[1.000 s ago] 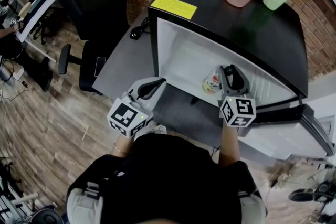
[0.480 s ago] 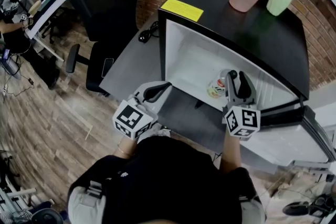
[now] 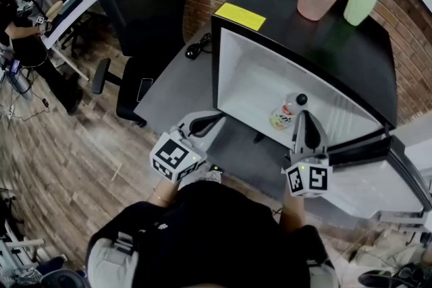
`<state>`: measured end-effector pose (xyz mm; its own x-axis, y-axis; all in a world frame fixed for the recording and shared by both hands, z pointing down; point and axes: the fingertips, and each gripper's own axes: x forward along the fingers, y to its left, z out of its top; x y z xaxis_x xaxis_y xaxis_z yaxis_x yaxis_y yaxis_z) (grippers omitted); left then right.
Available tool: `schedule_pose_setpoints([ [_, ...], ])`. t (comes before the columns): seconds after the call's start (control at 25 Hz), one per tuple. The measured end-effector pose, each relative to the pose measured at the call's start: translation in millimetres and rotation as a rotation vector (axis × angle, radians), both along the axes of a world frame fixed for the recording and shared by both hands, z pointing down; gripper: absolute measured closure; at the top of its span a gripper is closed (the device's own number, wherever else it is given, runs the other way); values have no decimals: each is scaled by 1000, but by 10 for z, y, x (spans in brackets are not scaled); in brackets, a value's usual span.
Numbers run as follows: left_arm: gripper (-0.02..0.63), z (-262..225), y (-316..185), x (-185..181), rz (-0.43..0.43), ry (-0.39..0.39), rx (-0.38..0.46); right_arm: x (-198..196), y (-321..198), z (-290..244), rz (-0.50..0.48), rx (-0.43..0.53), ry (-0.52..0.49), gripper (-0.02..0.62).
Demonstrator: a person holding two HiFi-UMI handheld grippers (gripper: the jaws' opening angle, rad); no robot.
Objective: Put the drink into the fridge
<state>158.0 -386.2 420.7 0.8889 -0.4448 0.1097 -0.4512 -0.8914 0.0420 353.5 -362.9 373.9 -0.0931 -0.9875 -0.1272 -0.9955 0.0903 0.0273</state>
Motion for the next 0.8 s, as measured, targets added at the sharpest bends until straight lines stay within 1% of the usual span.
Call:
schedule_pose_setpoints([
  [0.16,609,0,49,-36,-3,-2,6,-110,86,80,-25,-24,-3,598],
  [0.4,609,38,135,-140,-15,-6,-22,-324,182,170,-65,-59,4,598],
  [0.52,609,22,170,-177,-9,2,-6,-413,216,187,-79,-68,14,598],
  [0.64,609,29,194,-207,-9,-6,-12,-452,244,184,-80,-72,12,598],
  [0.8,609,-20,199,-211,-11,14,8,-452,277,206,-78,-77,13,598],
])
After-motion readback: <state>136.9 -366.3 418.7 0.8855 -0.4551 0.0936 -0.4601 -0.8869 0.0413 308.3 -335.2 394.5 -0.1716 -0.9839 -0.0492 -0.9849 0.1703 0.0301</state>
